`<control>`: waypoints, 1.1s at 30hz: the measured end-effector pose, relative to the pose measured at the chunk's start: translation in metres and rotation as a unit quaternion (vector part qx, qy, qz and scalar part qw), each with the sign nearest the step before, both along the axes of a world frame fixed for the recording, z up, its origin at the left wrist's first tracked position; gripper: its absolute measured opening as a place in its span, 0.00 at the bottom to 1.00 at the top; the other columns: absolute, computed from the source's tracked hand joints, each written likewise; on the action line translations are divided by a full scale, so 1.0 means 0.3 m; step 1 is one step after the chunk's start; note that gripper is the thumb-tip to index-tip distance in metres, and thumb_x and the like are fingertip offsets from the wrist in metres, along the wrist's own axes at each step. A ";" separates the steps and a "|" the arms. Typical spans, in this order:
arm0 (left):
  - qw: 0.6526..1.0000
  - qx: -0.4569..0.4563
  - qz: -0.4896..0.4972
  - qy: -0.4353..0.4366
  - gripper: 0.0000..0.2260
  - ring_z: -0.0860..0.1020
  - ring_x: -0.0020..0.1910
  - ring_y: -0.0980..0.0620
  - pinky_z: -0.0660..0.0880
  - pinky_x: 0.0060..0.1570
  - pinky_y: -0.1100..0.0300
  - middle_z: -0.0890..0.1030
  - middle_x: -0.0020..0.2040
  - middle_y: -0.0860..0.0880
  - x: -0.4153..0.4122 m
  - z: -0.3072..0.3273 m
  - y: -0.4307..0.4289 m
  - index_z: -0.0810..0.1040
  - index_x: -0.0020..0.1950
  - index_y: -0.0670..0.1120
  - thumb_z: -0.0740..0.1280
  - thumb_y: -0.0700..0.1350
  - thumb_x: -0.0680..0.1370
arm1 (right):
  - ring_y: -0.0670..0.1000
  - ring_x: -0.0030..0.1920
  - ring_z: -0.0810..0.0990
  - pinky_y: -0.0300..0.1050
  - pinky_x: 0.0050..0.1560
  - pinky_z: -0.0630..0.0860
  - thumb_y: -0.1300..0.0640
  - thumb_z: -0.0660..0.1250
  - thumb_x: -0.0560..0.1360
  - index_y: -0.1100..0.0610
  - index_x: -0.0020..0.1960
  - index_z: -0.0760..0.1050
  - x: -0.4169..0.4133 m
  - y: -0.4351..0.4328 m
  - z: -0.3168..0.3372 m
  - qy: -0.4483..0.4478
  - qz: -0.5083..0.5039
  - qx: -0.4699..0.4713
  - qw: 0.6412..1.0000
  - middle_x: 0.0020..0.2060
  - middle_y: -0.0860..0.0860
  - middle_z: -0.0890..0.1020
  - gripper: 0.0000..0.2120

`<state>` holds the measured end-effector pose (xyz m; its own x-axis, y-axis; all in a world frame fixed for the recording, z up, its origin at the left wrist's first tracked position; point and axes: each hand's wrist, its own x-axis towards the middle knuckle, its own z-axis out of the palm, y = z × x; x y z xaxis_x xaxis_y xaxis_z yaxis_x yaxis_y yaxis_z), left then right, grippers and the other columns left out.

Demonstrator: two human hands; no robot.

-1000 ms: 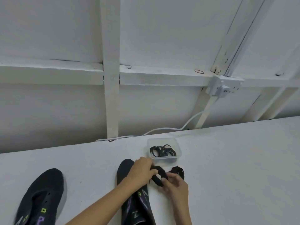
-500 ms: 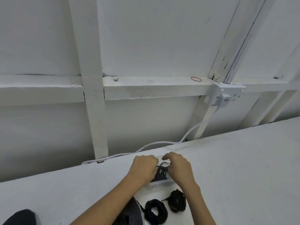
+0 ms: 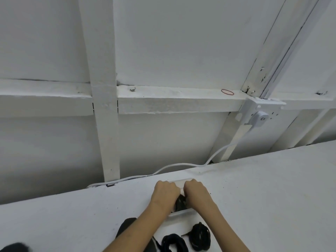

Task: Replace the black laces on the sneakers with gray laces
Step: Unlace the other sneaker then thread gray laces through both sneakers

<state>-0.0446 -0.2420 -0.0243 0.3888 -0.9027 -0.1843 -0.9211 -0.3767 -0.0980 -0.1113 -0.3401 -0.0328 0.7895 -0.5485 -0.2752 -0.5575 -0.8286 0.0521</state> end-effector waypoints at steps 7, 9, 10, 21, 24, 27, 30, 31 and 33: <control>0.981 -0.172 0.039 0.077 0.09 0.78 0.50 0.41 0.66 0.41 0.56 0.81 0.51 0.43 0.086 0.089 0.085 0.79 0.51 0.44 0.60 0.42 0.77 | 0.53 0.39 0.75 0.37 0.29 0.65 0.66 0.69 0.66 0.58 0.37 0.76 -0.001 -0.025 0.167 -0.109 -0.011 0.072 0.991 0.37 0.55 0.79 0.04; 0.963 -0.234 0.054 0.126 0.08 0.79 0.47 0.42 0.68 0.40 0.57 0.82 0.46 0.44 0.143 0.158 0.155 0.81 0.50 0.45 0.63 0.45 0.76 | 0.51 0.36 0.75 0.36 0.29 0.64 0.64 0.71 0.64 0.53 0.33 0.73 0.003 -0.007 0.273 -0.175 0.006 0.084 0.981 0.34 0.51 0.79 0.08; 0.954 -0.255 0.061 0.145 0.08 0.79 0.46 0.42 0.70 0.40 0.56 0.82 0.44 0.44 0.175 0.193 0.200 0.82 0.50 0.46 0.64 0.45 0.76 | 0.49 0.34 0.74 0.35 0.29 0.65 0.64 0.71 0.64 0.51 0.32 0.71 0.011 0.017 0.328 -0.197 0.014 0.099 0.975 0.32 0.49 0.78 0.12; 0.960 -0.108 0.244 0.080 0.07 0.75 0.38 0.45 0.63 0.29 0.60 0.75 0.31 0.48 0.495 0.148 0.844 0.75 0.36 0.45 0.68 0.45 0.73 | 0.53 0.31 0.83 0.43 0.34 0.81 0.69 0.71 0.67 0.60 0.38 0.77 0.314 0.484 0.272 -0.143 0.098 0.324 0.930 0.32 0.55 0.81 0.06; 0.946 -0.080 0.303 0.085 0.06 0.77 0.40 0.45 0.66 0.32 0.59 0.73 0.33 0.48 0.516 0.044 0.939 0.74 0.36 0.45 0.67 0.42 0.73 | 0.57 0.37 0.85 0.44 0.38 0.81 0.68 0.71 0.68 0.60 0.38 0.76 0.378 0.602 0.129 -0.064 0.093 0.311 0.944 0.33 0.55 0.81 0.06; 0.930 -0.071 0.349 0.091 0.07 0.78 0.46 0.45 0.69 0.39 0.59 0.75 0.41 0.47 0.518 -0.043 0.981 0.73 0.36 0.48 0.67 0.42 0.73 | 0.57 0.40 0.84 0.47 0.43 0.82 0.66 0.70 0.69 0.59 0.42 0.75 0.384 0.669 0.025 -0.016 0.099 0.232 0.968 0.40 0.55 0.79 0.06; 0.918 -0.077 0.378 0.087 0.06 0.75 0.43 0.47 0.69 0.39 0.59 0.73 0.40 0.49 0.515 -0.069 0.989 0.71 0.37 0.47 0.65 0.40 0.73 | 0.53 0.31 0.80 0.43 0.35 0.80 0.66 0.69 0.69 0.57 0.44 0.76 0.370 0.660 -0.001 -0.023 0.087 0.229 0.969 0.42 0.53 0.77 0.06; 0.917 -0.079 0.382 0.085 0.07 0.76 0.43 0.47 0.69 0.39 0.59 0.73 0.39 0.50 0.521 -0.077 0.991 0.70 0.37 0.47 0.65 0.40 0.73 | 0.53 0.30 0.81 0.41 0.32 0.78 0.66 0.69 0.69 0.57 0.43 0.76 0.363 0.642 0.005 -0.026 0.083 0.241 0.967 0.41 0.53 0.78 0.06; 0.914 -0.076 0.388 0.096 0.08 0.78 0.46 0.47 0.69 0.40 0.59 0.75 0.40 0.50 0.520 -0.064 1.000 0.69 0.35 0.48 0.65 0.41 0.73 | 0.52 0.30 0.83 0.39 0.29 0.77 0.68 0.69 0.68 0.57 0.40 0.75 0.345 0.593 0.031 -0.050 0.064 0.280 0.956 0.39 0.54 0.79 0.07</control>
<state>0.1115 0.0581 -0.0434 0.8958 -0.3907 -0.2118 -0.3664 -0.9190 0.1457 -0.0078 -0.1623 -0.0236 0.8781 -0.2334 -0.4177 -0.4282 -0.7728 -0.4684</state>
